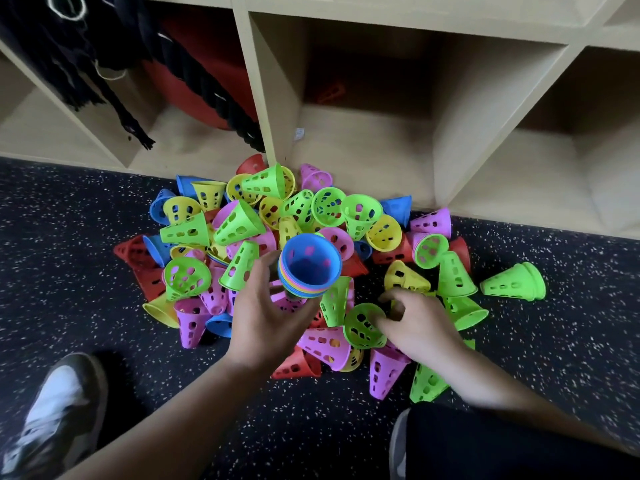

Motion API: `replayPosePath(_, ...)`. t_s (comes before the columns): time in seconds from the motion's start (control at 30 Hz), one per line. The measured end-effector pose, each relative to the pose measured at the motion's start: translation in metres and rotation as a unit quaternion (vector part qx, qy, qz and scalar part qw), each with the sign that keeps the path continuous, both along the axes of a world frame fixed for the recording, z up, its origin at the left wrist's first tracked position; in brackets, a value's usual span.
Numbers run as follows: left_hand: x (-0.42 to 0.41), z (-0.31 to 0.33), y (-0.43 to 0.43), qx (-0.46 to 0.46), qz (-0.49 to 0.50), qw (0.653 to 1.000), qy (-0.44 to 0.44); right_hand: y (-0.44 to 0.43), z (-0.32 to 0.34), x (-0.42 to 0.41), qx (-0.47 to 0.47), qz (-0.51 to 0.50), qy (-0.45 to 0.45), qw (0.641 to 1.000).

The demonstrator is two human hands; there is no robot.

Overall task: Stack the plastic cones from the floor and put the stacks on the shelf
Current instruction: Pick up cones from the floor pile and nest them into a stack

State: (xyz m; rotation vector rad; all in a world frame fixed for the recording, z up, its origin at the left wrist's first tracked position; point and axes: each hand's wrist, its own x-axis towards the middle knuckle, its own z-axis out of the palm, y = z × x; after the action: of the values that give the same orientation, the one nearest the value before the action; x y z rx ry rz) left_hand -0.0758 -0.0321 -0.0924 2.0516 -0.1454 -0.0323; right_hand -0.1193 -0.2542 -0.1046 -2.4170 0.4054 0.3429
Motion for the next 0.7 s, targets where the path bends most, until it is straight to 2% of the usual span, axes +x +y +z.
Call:
replayPosePath(0.13, -0.005, -0.008, 0.004, 0.019, 0.004, 1.000, 0.012, -0.002, -0.008, 0.000, -0.005, -0.010, 0.015, 1.000)
replayPosePath(0.23, -0.010, -0.008, 0.008, 0.026, 0.010, 1.000, 0.015, -0.006, 0.017, 0.004, 0.009, -0.068, -0.039, 0.997)
replayPosePath(0.33, -0.013, -0.008, 0.010, 0.027, 0.006, 0.999, 0.017, -0.008, 0.063, 0.018, 0.127, -0.153, -0.162, 0.967)
replayPosePath(0.43, -0.012, -0.008, 0.007, 0.017, 0.005, 1.000, 0.017, 0.003, 0.102, 0.035, 0.212, -0.151, -0.221, 0.940)
replayPosePath(0.6, -0.007, 0.003, -0.003, -0.009, 0.007, 1.000, 0.000, 0.032, 0.108, 0.049, 0.270, -0.041, -0.191, 0.943)
replayPosePath(0.7, -0.003, 0.006, -0.003, -0.040, 0.018, 0.999, 0.005, 0.021, 0.082, 0.051, 0.298, -0.135, -0.196, 0.925)
